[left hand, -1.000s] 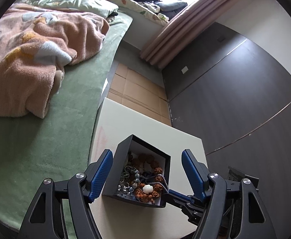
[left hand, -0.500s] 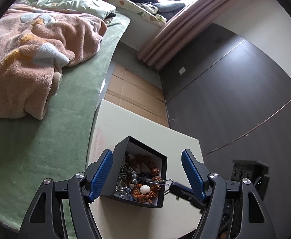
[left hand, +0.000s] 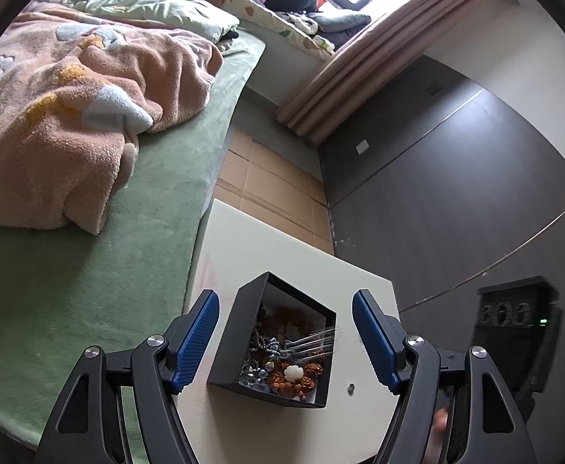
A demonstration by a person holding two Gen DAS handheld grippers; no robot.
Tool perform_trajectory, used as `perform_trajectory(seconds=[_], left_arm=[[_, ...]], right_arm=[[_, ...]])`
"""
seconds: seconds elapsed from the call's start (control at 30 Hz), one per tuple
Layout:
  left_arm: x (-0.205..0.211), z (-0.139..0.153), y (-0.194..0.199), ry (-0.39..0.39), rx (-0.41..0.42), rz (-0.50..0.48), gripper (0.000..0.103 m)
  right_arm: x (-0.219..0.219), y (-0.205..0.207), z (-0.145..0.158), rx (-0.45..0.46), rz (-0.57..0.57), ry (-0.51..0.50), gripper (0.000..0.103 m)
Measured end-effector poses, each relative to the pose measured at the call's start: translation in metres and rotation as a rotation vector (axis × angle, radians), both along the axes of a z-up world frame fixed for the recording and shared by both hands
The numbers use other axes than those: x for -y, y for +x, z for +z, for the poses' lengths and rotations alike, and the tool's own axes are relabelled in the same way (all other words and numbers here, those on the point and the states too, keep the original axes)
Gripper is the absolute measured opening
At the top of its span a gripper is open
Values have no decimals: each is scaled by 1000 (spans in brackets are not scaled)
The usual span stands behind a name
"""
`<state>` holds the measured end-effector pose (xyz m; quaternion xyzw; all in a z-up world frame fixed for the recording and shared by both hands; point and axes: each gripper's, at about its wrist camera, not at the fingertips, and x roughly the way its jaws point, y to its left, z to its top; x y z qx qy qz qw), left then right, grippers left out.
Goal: Organize jewelry
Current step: 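Move the right tool away and bring the left tool to the small metal ring, then lower the left tool and grasp the small metal ring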
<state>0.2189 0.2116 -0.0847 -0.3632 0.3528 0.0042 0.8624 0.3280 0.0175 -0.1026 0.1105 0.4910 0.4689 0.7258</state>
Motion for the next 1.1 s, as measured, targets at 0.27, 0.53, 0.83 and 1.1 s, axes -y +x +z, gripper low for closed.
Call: perform_trajectory(seconds=[0.27, 0.53, 0.83, 1.1], left_arm=[[21, 2, 9, 39, -7, -50, 72], [69, 0, 25, 108, -28, -167, 72], [153, -9, 50, 202, -67, -385, 71], [218, -30, 68, 325, -162, -510, 55]], right_arm=[[60, 2, -10, -38, -149, -54, 57], [136, 5, -19, -100, -340, -123, 59], [198, -14, -51, -187, -502, -134, 59], [241, -25, -56, -201, -643, -118, 59]])
